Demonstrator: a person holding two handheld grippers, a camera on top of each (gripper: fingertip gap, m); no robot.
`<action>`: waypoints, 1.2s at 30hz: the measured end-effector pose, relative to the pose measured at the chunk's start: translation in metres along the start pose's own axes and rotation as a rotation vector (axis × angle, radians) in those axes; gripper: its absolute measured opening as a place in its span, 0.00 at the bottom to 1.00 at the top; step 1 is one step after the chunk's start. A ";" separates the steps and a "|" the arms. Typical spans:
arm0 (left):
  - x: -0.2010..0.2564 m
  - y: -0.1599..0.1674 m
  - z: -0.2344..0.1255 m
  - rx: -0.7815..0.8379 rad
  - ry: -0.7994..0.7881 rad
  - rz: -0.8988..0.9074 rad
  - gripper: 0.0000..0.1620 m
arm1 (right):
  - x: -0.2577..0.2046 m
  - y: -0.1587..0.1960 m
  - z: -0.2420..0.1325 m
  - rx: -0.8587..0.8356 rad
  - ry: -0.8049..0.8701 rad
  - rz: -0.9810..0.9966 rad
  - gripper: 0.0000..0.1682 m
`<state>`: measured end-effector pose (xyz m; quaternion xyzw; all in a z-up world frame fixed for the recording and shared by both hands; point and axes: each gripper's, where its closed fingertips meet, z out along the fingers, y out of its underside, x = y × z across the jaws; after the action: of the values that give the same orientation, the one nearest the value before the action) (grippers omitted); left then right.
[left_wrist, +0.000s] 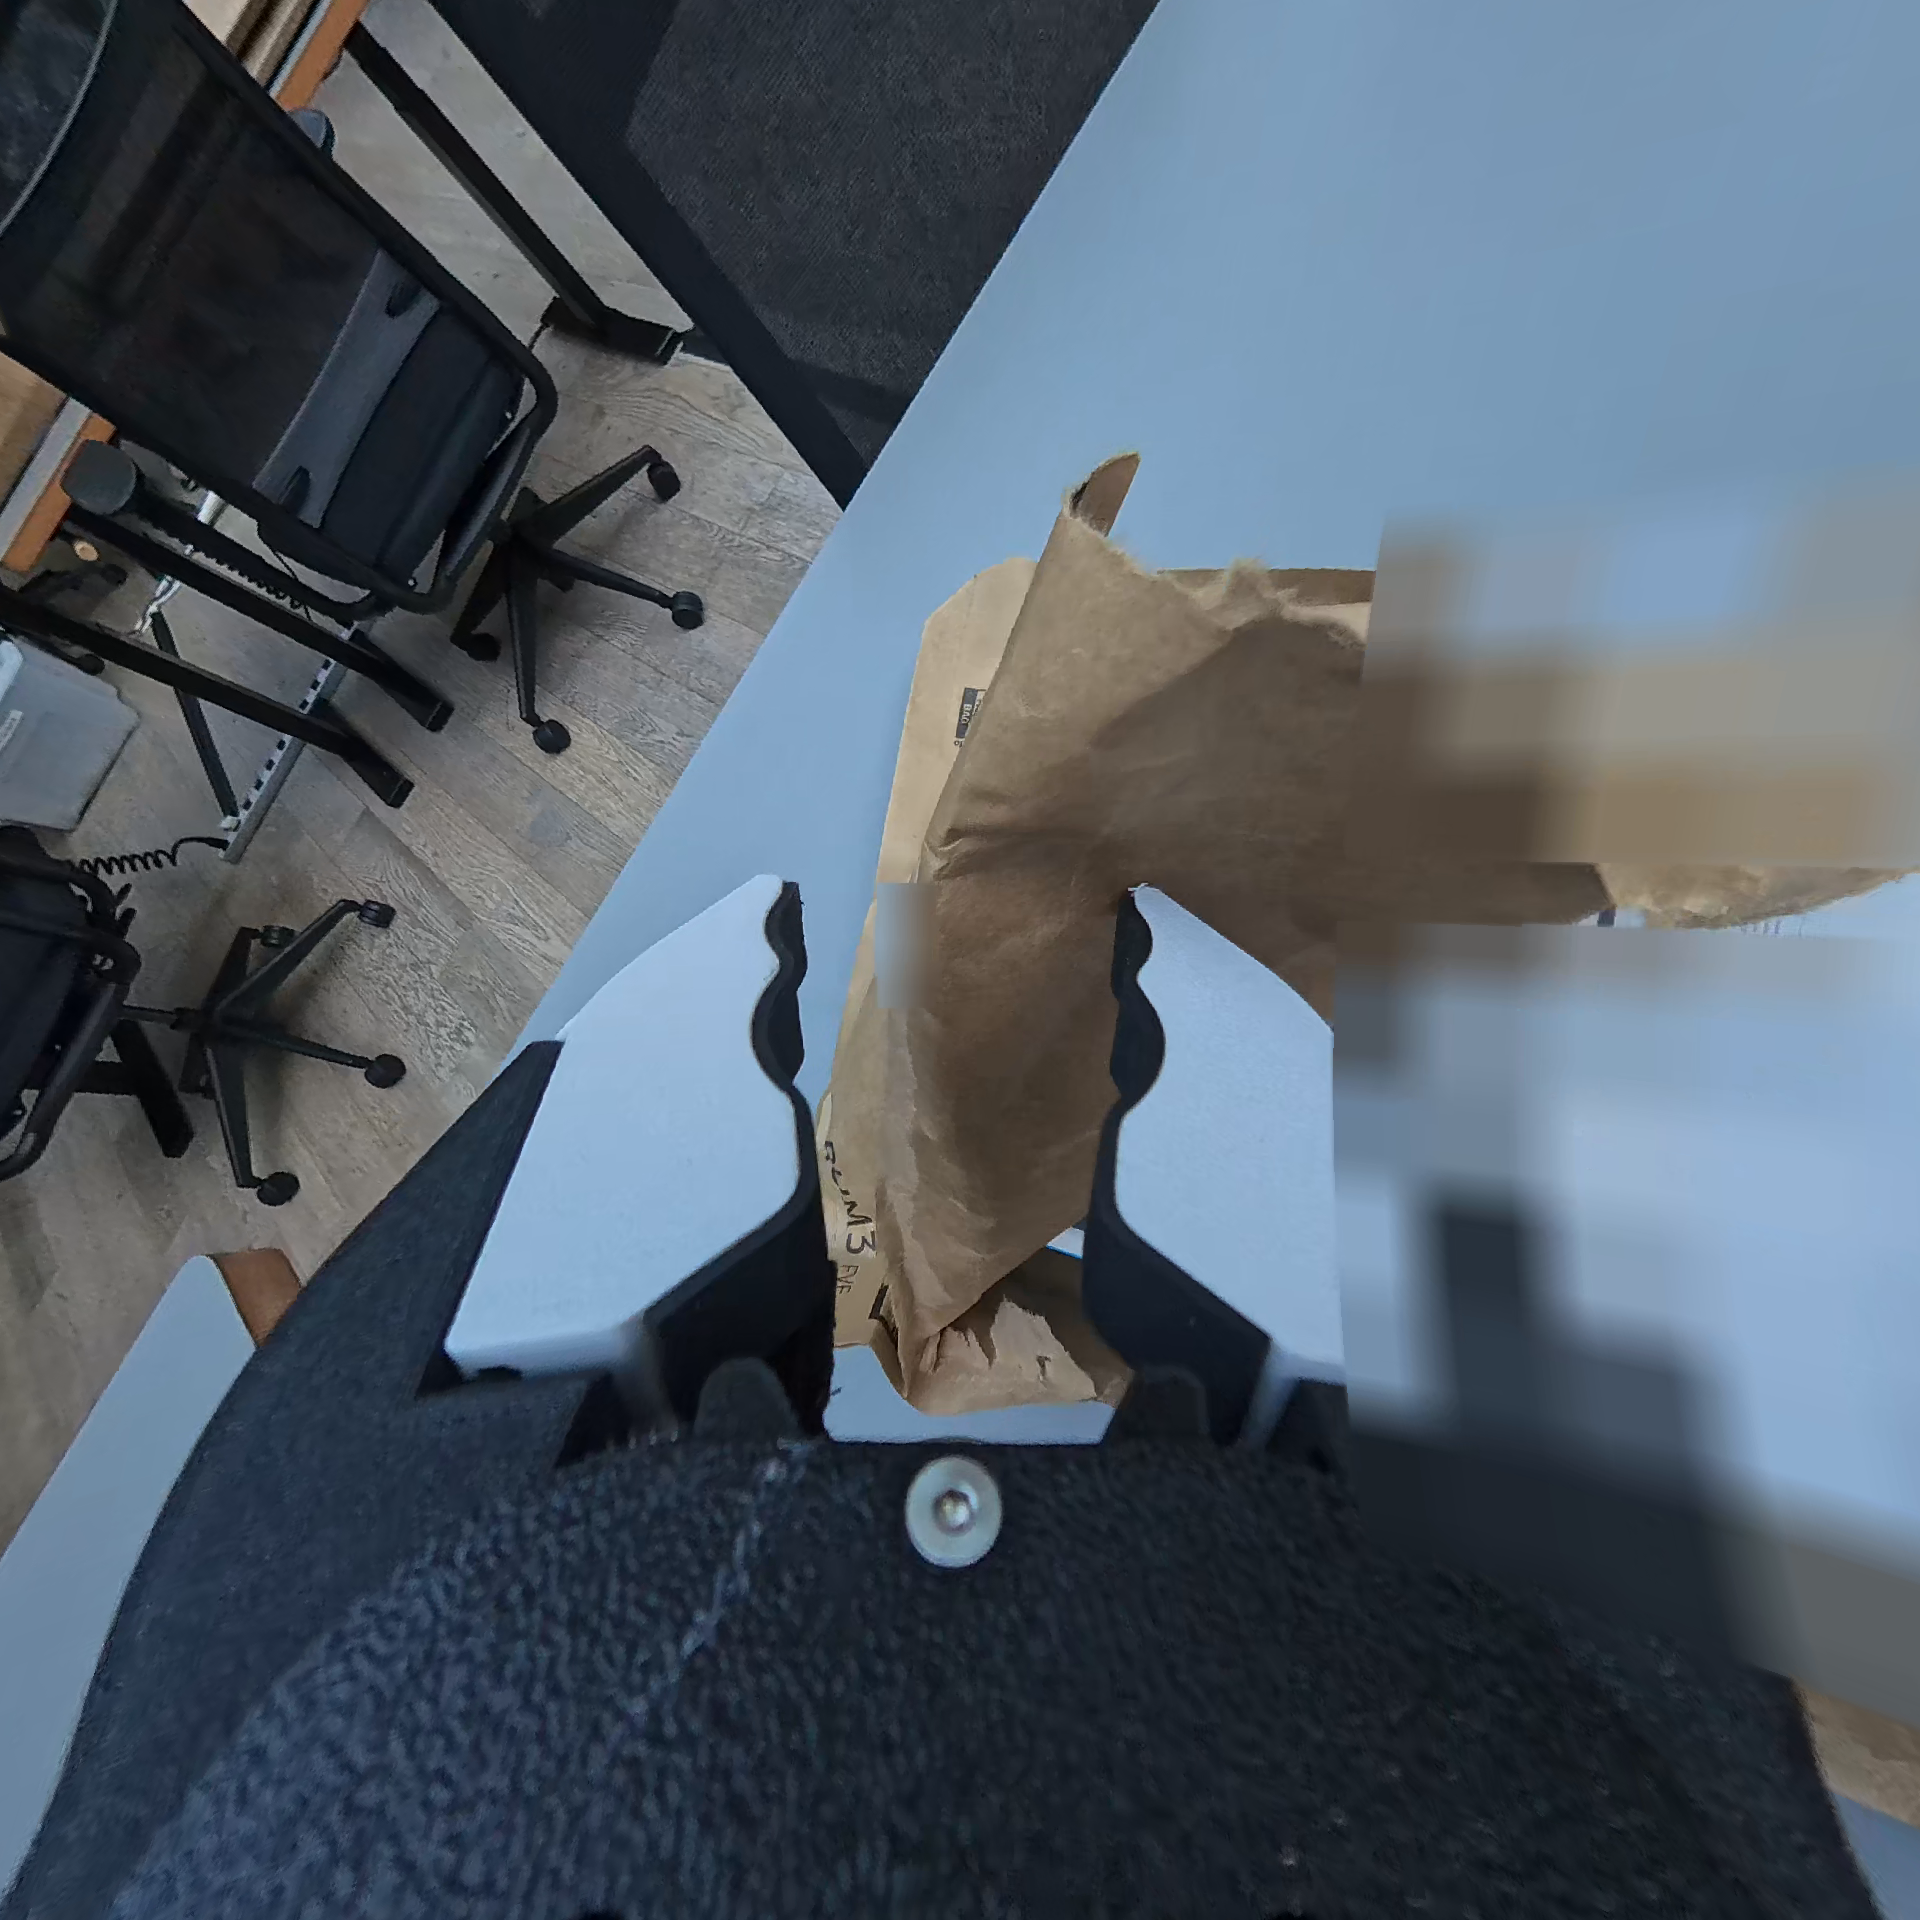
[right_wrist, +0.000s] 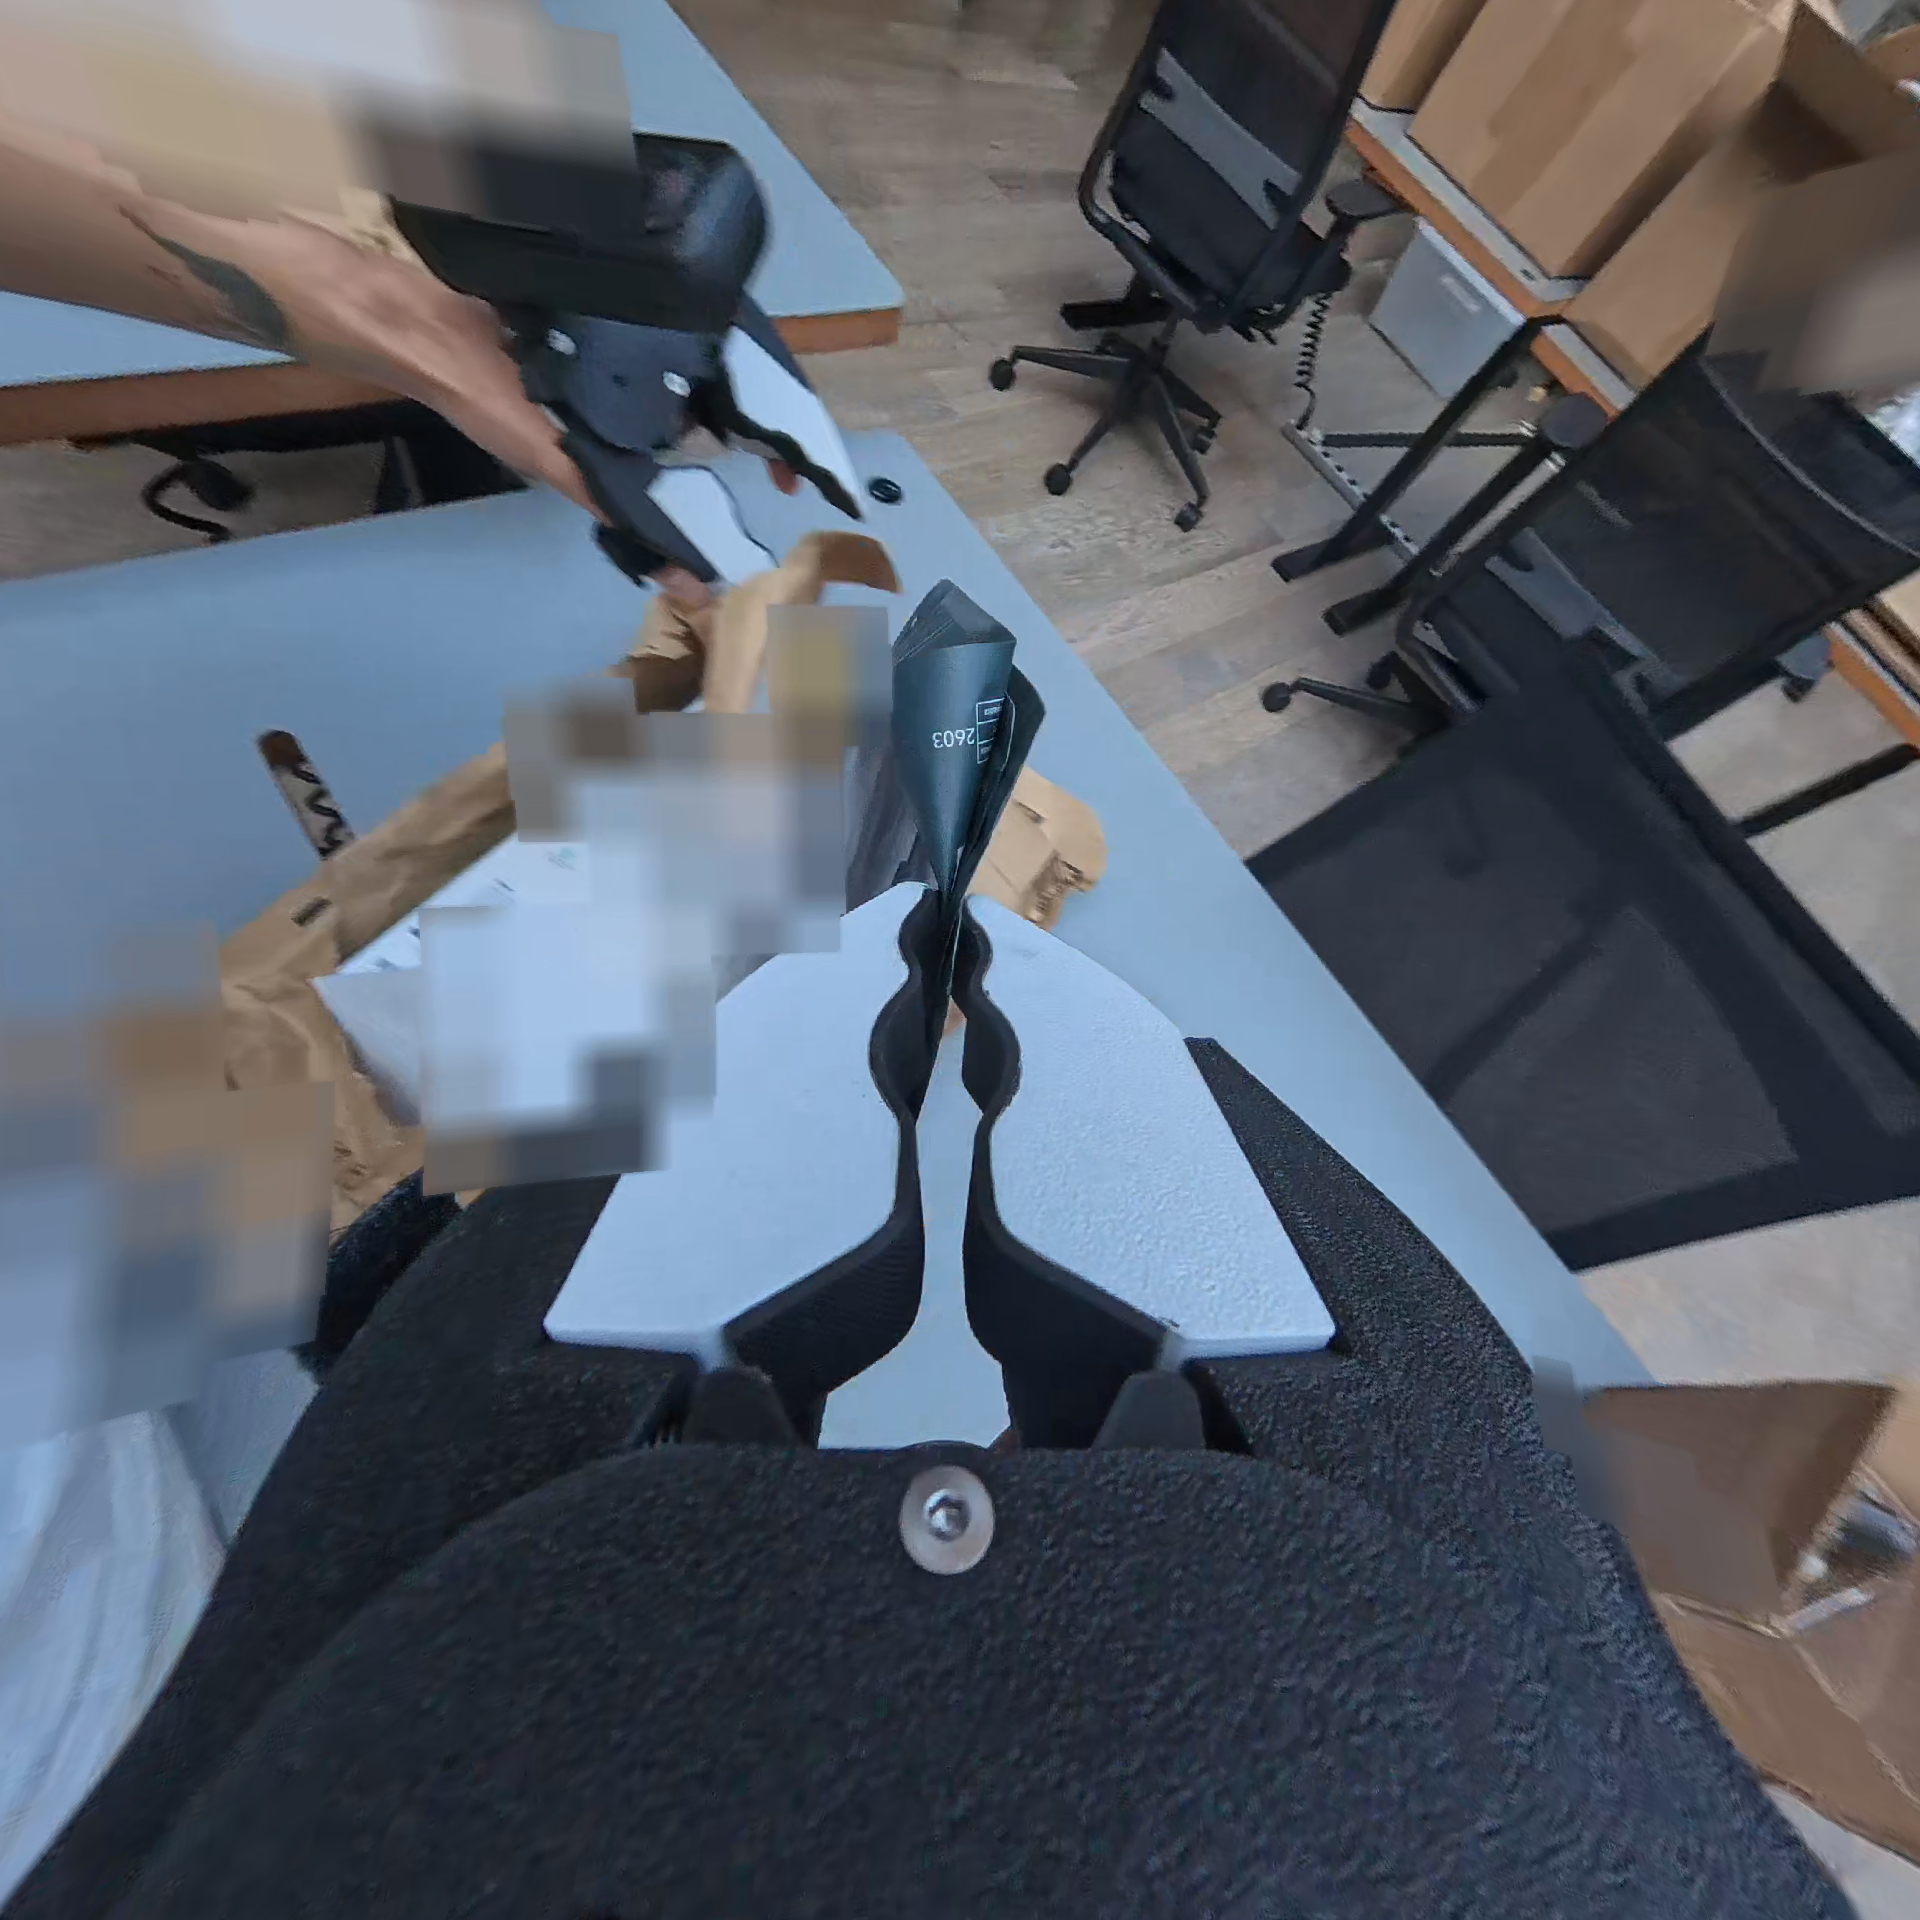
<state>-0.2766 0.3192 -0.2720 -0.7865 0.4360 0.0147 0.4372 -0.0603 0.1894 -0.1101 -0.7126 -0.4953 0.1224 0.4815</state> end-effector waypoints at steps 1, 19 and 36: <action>0.000 0.000 0.000 -0.006 -0.005 0.001 0.35 | 0.024 0.009 -0.003 -0.029 0.036 -0.014 0.00; -0.008 -0.004 0.012 -0.081 -0.037 0.018 0.34 | 0.089 0.284 0.185 -0.557 0.238 -0.530 0.13; -0.015 -0.023 0.057 -0.090 0.071 0.109 0.34 | -0.158 0.105 0.258 -0.213 0.176 -0.401 0.37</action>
<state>-0.2495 0.3745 -0.2860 -0.7803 0.4925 0.0301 0.3842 -0.2421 0.1998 -0.3734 -0.6546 -0.5931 -0.0910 0.4598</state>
